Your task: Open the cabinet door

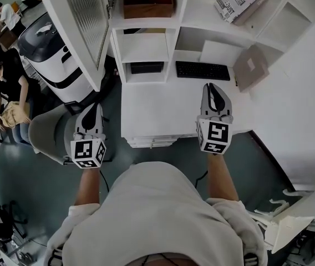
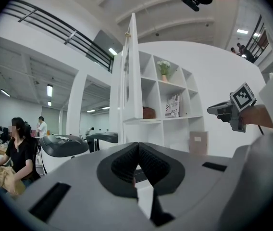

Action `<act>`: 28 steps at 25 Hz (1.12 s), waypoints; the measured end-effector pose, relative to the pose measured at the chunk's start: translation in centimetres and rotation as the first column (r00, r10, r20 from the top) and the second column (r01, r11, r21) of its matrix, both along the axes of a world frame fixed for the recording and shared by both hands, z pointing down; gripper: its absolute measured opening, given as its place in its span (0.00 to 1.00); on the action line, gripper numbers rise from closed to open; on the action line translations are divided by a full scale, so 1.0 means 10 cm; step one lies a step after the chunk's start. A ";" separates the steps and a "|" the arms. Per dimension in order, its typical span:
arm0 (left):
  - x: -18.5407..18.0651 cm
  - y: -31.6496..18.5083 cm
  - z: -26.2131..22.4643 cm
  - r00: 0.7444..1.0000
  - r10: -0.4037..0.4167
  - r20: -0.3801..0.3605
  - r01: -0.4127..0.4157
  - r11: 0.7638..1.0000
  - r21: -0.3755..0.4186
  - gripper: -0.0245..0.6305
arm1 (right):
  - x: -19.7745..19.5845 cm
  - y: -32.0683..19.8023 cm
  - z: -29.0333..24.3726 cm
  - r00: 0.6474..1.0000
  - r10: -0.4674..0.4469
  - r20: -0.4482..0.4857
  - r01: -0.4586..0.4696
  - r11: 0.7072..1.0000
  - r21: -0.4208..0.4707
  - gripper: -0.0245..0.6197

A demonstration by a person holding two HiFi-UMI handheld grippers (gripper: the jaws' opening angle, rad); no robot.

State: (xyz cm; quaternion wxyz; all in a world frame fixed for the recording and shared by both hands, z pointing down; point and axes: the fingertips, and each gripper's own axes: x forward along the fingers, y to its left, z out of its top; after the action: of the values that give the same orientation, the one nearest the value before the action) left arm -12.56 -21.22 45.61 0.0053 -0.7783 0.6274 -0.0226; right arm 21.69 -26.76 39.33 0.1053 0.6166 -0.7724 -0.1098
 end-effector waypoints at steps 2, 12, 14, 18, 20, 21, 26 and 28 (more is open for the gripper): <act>0.02 -0.01 -0.01 1.000 0.001 0.004 -0.001 1.000 0.004 0.04 | -0.01 0.02 0.08 1.000 -0.004 0.020 0.004 1.000 -0.004 0.06; 0.09 0.00 0.00 1.000 0.014 0.010 -0.014 1.000 0.028 0.04 | -0.10 0.13 0.53 0.996 -0.029 0.086 0.034 0.998 -0.046 0.04; 0.09 0.00 0.00 1.000 0.016 0.009 -0.016 0.999 0.031 0.04 | -0.13 0.14 0.60 0.994 -0.038 0.102 0.044 0.998 -0.053 0.04; 0.09 0.00 0.00 1.000 0.017 0.010 -0.018 0.999 0.029 0.04 | -0.19 0.17 0.68 0.989 -0.049 0.136 0.059 0.996 -0.065 0.04; 0.08 0.00 0.00 1.000 0.016 0.010 -0.016 0.999 0.028 0.04 | -0.21 0.18 0.69 0.987 -0.051 0.149 0.062 0.996 -0.069 0.04; 0.07 0.00 0.00 1.000 0.016 0.010 -0.016 1.000 0.027 0.04 | -0.21 0.18 0.69 0.987 -0.051 0.152 0.062 0.996 -0.069 0.04; 0.05 0.00 0.03 1.000 0.015 0.009 -0.015 1.000 0.022 0.04 | -0.25 0.18 0.70 0.985 -0.056 0.163 0.068 0.995 -0.068 0.04; 0.05 -0.01 0.04 1.000 0.016 0.009 -0.016 1.000 0.021 0.04 | -0.26 0.18 0.71 0.984 -0.059 0.169 0.072 0.995 -0.071 0.04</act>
State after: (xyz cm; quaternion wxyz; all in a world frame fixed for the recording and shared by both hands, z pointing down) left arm -12.07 -21.33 46.01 0.0167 -0.7832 0.6212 -0.0195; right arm 19.07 -24.99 46.45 0.0604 0.5934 -0.8020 -0.0316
